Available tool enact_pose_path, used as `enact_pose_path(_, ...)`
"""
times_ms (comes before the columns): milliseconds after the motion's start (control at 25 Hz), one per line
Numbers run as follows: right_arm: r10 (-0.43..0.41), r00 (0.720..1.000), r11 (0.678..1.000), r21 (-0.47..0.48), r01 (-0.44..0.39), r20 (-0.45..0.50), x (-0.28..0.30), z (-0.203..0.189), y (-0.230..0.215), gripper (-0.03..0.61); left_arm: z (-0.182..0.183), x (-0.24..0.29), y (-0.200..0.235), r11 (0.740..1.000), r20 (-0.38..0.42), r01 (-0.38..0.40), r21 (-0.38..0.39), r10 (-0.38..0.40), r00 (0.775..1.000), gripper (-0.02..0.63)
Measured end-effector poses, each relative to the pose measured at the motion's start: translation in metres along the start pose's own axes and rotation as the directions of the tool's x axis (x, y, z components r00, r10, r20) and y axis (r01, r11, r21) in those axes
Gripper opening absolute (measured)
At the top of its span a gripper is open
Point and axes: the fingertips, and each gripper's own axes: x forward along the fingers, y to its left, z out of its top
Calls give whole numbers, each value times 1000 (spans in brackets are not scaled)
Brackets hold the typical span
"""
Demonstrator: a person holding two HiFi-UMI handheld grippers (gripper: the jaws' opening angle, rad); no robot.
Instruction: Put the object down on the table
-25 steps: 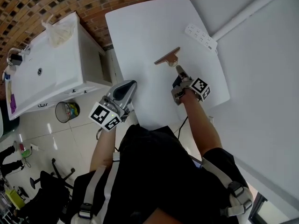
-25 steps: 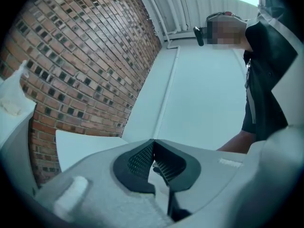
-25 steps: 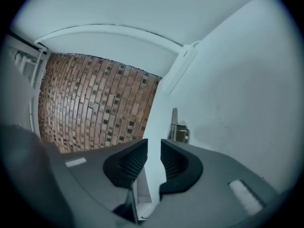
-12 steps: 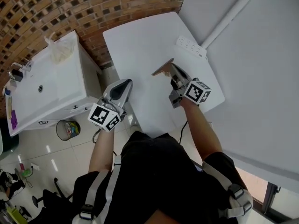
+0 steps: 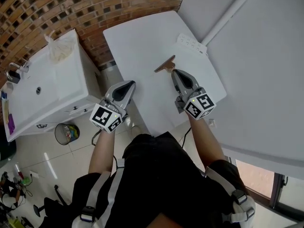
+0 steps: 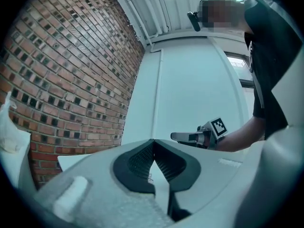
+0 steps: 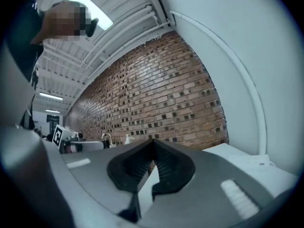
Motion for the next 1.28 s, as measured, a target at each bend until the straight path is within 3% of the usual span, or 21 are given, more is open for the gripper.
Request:
enact_pose_path(240, -81, 997, 996, -24, 81, -13, -26, -10, -1, -2, 7, 0, -18, 998, 38, 61, -24, -60, 997, -2)
enact_pose_path(440, -66, 998, 980, -187, 65, 1, -34, -7, 13, -2, 12, -1, -32, 1000, 30, 30, 6, -30, 999, -2)
enact_pose_path(640, -19, 997, 987, -158, 30, 74, -42, 2, 33, -2, 16, -14, -46, 1000, 43, 9, 21, -10, 999, -2)
enact_pose_path(840, -2, 996, 992, -125, 14, 93, -92, 11, 35, -2, 9, -16, -84, 1000, 48, -15, 2, 15, 999, -2)
enact_pose_path(1040, 0, 996, 994, -105, 9, 91, -145, 7, 28, -2, 6, -1, -143, 1000, 79, -16, -23, 17, 997, -2)
enact_pose_path(1280, 71, 993, 990, -127, -58, 93, -207, 3, 41, -2, -4, -6, -213, 999, 94, -32, -25, 34, 995, -2)
